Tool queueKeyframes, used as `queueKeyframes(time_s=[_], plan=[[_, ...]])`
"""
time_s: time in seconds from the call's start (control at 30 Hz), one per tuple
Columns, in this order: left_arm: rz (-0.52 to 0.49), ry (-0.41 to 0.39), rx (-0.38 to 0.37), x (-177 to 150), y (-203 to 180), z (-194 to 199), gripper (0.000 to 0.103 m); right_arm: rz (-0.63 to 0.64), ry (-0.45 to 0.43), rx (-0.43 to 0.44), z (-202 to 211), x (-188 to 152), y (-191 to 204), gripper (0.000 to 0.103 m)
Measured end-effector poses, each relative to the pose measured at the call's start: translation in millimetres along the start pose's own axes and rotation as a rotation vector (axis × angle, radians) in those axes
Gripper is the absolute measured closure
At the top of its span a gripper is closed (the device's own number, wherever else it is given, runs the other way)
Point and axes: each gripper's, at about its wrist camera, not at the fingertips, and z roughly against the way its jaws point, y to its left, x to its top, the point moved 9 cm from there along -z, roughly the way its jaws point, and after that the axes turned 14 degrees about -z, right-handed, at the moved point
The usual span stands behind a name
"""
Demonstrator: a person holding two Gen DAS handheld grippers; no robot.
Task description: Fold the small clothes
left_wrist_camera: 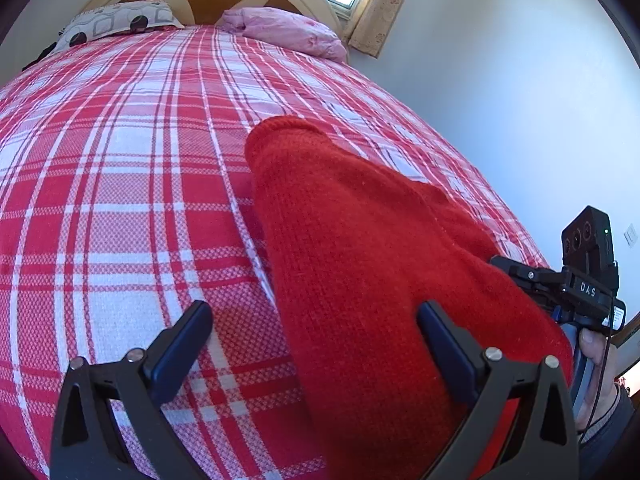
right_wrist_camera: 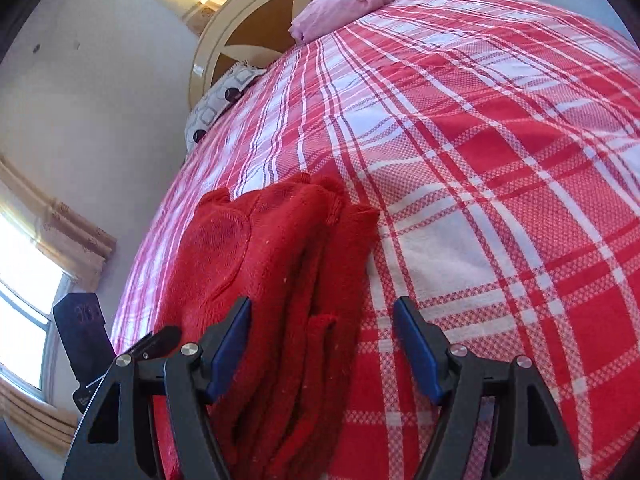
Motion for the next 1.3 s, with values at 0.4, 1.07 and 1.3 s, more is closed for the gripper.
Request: queueKeyframes(time_s=[0.4, 1.07, 1.3], plan=[[-0.001, 0.036, -0.047, -0.1, -2.8, -10.9, 0.0, 0.023, -0.004, 0.021, -15.0, 1.1, 8.7, 0.031], [-0.178, -0.014, -0.022, 8.1, -35.1, 2.3, 0.049, 0.052, 0.035, 0.064, -22.2, -5.0, 18.8, 0.068], [-0.163, -0.032, 0.011, 11.3, -32.2, 28.0, 0.064, 0.073, 0.008, 0.084, -10.6, -7.2, 39.4, 0.072]])
